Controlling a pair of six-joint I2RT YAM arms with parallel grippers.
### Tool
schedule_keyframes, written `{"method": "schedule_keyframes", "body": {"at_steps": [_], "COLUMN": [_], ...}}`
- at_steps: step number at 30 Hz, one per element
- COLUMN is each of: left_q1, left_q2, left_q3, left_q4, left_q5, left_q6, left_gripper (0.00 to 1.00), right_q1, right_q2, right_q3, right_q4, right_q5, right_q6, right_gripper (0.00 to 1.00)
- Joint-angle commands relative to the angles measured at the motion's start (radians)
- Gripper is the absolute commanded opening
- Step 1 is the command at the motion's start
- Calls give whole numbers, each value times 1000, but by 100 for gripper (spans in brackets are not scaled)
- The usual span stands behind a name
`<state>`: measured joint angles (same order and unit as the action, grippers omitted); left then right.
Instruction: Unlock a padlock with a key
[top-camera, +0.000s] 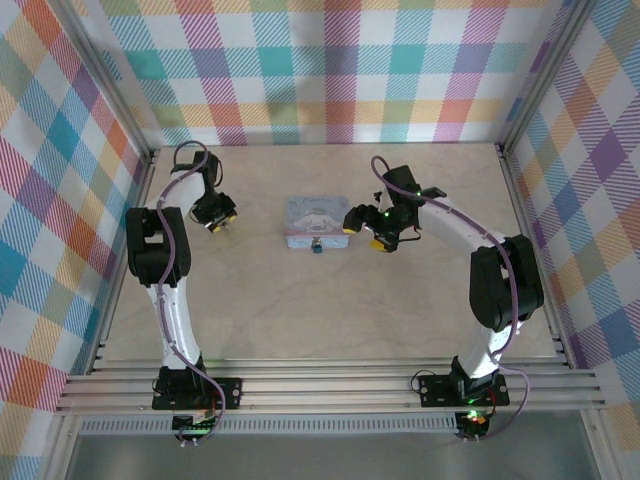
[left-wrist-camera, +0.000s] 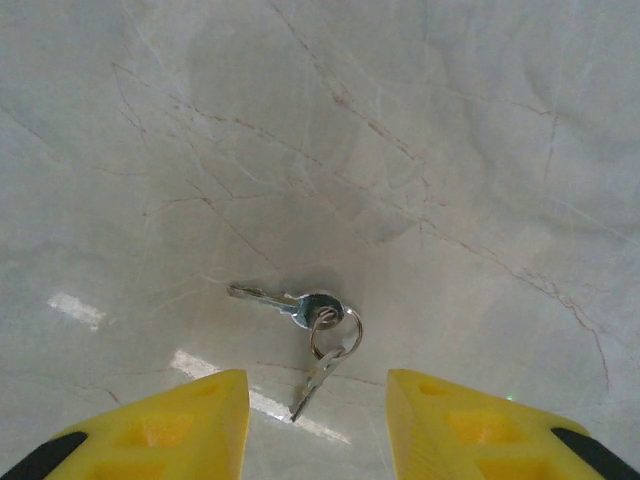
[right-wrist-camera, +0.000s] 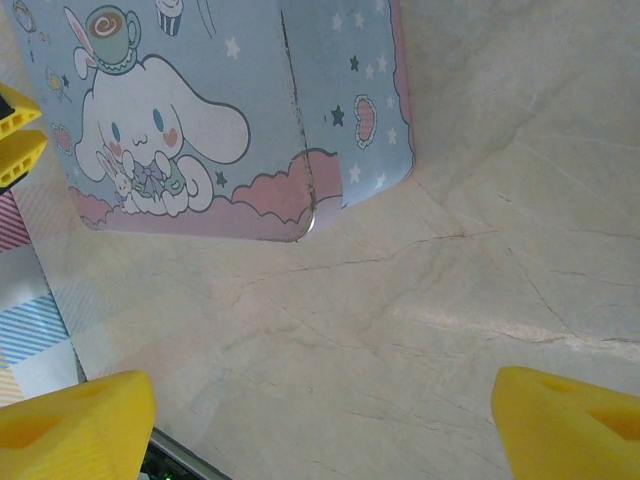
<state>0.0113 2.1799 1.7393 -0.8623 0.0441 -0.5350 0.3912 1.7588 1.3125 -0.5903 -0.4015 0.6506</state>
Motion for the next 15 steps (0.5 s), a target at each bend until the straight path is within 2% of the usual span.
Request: {"method": "schedule_keyframes", "body": {"at_steps": [1,6,12,15], "left_q1": [3,4,4,4], "left_q2": [40,41,20,-23], "left_q3": [36,26,-9,-56], "left_q4": [-18,-19,-14,-5], "left_q5": [28,37,70,74], "left_q6": [-6,-14,35,60], "left_gripper": [40,33,13,6], "right_q1": [-3,-3,-5,-5], "right_q2": [-37,-63,-72,-86], "right_q3": [-8,-38,-48,-56], "right_q4": [9,-4,-4,3], "right_q5": [1,16,3,7], "right_q6": [-5,-21,-26,-26], "right_gripper": [87,88,88,88]}}
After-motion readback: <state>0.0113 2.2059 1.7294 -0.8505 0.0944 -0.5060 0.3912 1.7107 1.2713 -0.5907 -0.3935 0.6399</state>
